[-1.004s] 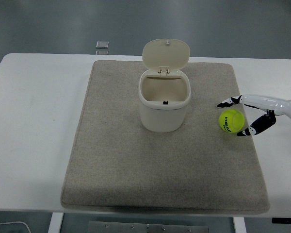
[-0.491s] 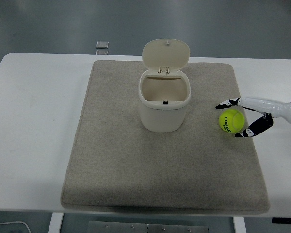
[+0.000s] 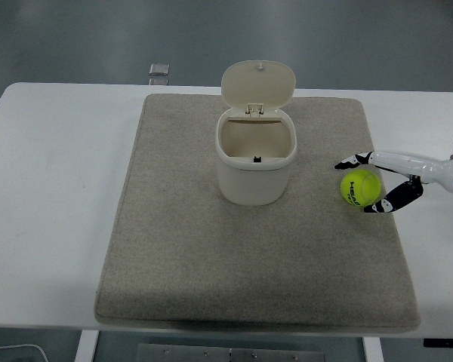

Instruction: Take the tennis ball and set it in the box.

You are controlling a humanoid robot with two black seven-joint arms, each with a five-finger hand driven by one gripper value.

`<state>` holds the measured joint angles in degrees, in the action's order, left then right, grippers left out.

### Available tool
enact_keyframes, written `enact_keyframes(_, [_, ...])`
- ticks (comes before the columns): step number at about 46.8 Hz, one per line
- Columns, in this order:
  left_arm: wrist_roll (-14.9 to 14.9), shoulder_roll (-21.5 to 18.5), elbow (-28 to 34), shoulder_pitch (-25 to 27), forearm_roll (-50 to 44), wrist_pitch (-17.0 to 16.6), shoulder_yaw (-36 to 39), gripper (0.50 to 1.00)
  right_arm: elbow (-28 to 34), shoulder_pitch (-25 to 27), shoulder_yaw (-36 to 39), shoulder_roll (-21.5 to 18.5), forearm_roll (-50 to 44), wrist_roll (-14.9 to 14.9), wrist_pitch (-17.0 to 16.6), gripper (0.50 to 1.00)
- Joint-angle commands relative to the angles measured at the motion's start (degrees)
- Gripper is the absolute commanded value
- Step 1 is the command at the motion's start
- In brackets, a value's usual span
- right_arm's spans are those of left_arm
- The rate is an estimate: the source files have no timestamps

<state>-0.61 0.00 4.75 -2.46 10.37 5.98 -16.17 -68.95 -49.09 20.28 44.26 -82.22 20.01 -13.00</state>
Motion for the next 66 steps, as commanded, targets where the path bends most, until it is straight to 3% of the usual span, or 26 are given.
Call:
enact_keyframes(1, [0.0,0.0,0.0,0.0,0.0,0.0,0.0,0.992,0.0,0.0,0.2,-0.1,0.0,-0.2,0.0,0.868])
enact_keyframes(5, [0.0,0.0,0.0,0.0,0.0,0.0,0.0,0.992,0.0,0.0,0.1,-0.6,0.0,-0.6,0.0,0.834])
enact_keyframes(21, [0.0,0.0,0.0,0.0,0.0,0.0,0.0,0.992,0.1,0.0,0.1,-0.5,0.0,-0.6,-0.3,0.834])
enact_keyframes(31, [0.0,0.0,0.0,0.0,0.0,0.0,0.0,0.992,0.0,0.0,-0.1,-0.5,0.0,-0.6,-0.4,0.791])
enact_keyframes(47, [0.0,0.0,0.0,0.0,0.0,0.0,0.0,0.992,0.0,0.0,-0.1,-0.5,0.0,-0.6,-0.9,0.674])
enact_keyframes(50, [0.0,0.0,0.0,0.0,0.0,0.0,0.0,0.992,0.0,0.0,-0.1,-0.5,0.0,-0.5,-0.9,0.637])
enact_keyframes(56, [0.0,0.0,0.0,0.0,0.0,0.0,0.0,0.992,0.0,-0.2,0.4,-0.4,0.5,-0.2,-1.5,0.5])
enact_keyframes(66, [0.0,0.0,0.0,0.0,0.0,0.0,0.0,0.992,0.0,-0.3,1.5,-0.8,0.9,0.3,-4.0,0.5])
